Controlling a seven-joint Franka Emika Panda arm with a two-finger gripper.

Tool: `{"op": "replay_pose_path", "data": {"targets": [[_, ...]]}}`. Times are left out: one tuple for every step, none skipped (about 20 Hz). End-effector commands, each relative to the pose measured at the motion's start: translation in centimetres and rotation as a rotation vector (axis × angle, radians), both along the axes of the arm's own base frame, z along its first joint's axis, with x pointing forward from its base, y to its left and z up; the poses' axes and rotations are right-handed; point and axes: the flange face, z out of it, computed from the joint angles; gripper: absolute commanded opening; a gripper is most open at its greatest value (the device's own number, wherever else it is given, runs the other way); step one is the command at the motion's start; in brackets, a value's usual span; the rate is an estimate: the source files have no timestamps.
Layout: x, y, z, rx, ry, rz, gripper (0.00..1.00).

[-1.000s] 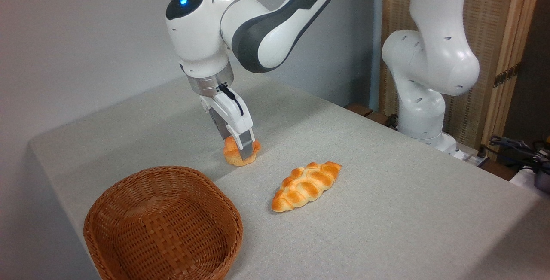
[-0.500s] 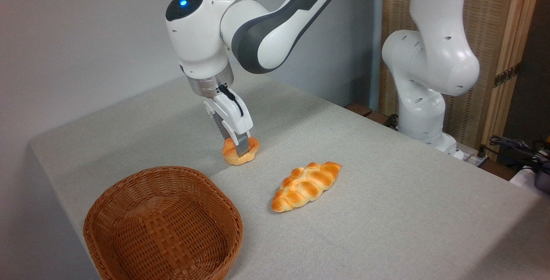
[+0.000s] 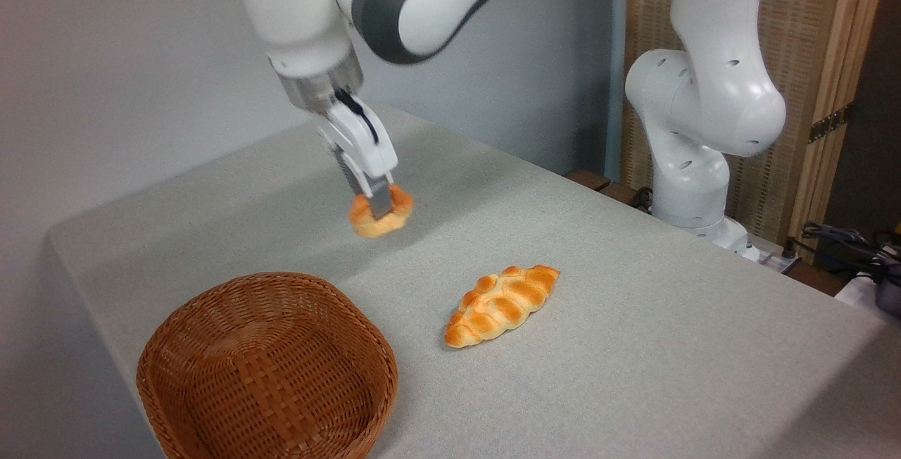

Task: Put bread into the basket
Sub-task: 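Lift the round bun and carry it over the wicker basket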

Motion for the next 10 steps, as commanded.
{"op": "replay_pose_path", "data": {"targets": [[5.4, 2.2, 4.4, -0.015, -0.082, 0.047, 0.38], [6.8, 3.2, 5.1, -0.019, -0.118, 0.066, 0.40], [8.0, 4.1, 5.6, -0.030, -0.172, 0.075, 0.40], [8.8, 4.2, 5.7, -0.036, -0.224, 0.065, 0.41], [9.5, 4.2, 5.4, -0.038, -0.267, 0.053, 0.43], [10.3, 4.4, 5.1, -0.037, -0.307, 0.044, 0.46], [11.1, 4.4, 4.7, -0.037, -0.347, 0.034, 0.49], [11.9, 4.5, 4.1, -0.034, -0.385, 0.024, 0.52], [12.4, 4.6, 3.4, -0.017, -0.402, 0.012, 0.63], [12.8, 4.5, 2.5, 0.004, -0.402, -0.001, 0.74]]}}
